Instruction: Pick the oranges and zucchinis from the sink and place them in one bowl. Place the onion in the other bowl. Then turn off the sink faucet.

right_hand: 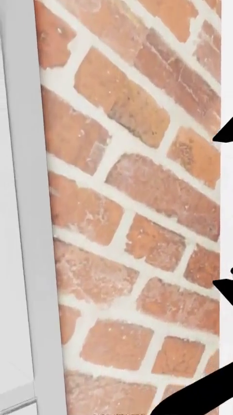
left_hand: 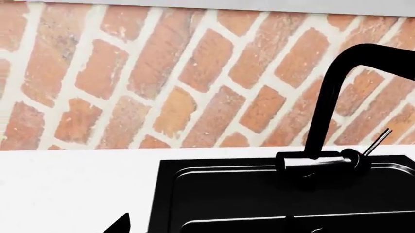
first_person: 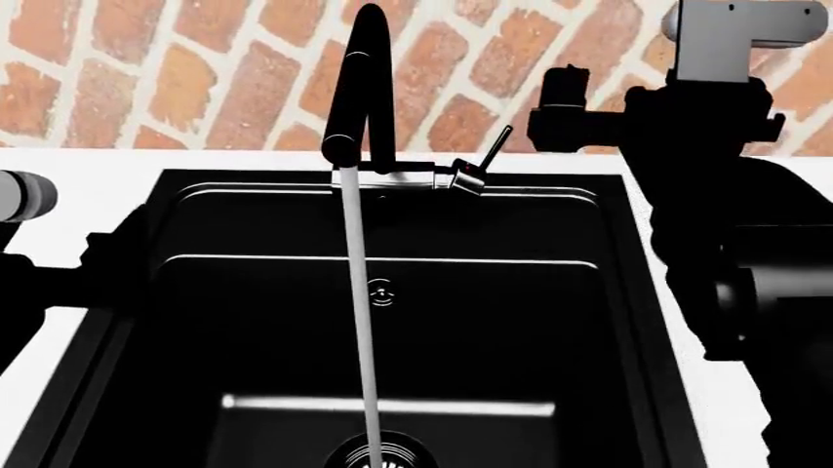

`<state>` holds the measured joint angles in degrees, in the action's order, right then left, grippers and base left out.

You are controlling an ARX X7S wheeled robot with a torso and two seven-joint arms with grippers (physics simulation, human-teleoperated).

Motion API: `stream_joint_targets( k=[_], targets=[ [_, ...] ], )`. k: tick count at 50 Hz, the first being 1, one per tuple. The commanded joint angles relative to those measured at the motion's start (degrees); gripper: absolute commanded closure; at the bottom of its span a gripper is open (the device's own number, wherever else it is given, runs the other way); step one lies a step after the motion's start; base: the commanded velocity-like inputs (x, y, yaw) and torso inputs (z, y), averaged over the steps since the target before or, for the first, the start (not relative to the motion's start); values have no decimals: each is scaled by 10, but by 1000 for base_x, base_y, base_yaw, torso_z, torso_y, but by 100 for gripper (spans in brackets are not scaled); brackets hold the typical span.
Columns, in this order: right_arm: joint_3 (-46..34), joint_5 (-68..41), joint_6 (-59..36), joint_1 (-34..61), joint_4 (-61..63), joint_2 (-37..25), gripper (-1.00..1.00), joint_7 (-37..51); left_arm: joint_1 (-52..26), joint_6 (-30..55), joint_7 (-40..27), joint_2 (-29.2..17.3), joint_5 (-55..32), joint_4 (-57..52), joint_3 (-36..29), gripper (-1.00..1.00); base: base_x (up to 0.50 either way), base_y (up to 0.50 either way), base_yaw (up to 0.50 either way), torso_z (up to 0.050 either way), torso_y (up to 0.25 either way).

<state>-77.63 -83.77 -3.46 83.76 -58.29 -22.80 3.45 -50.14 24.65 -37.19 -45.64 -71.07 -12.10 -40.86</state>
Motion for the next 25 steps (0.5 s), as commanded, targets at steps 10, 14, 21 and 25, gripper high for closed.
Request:
stream_joint_targets(
  k=[10, 14, 21, 25],
  targets=[
    [36, 62, -41, 29, -167, 80, -100, -109, -48, 29, 0, -2, -16, 9, 9, -100, 0, 0, 0, 0, 0],
    [57, 71, -46, 32, -167, 79, -100, -113, -53, 29, -1, -4, -7, 10, 9, -100, 0, 0, 0, 0, 0],
    [90, 102, -50, 32, -167, 82, -100, -108, -75, 33, 7, 3, -9, 20, 13, -100, 0, 0, 0, 0, 0],
    [114, 126, -51, 30, -167, 83, -100, -109, -134, 71, 18, 18, -20, 46, 10, -100, 0, 0, 0, 0, 0]
  ],
)
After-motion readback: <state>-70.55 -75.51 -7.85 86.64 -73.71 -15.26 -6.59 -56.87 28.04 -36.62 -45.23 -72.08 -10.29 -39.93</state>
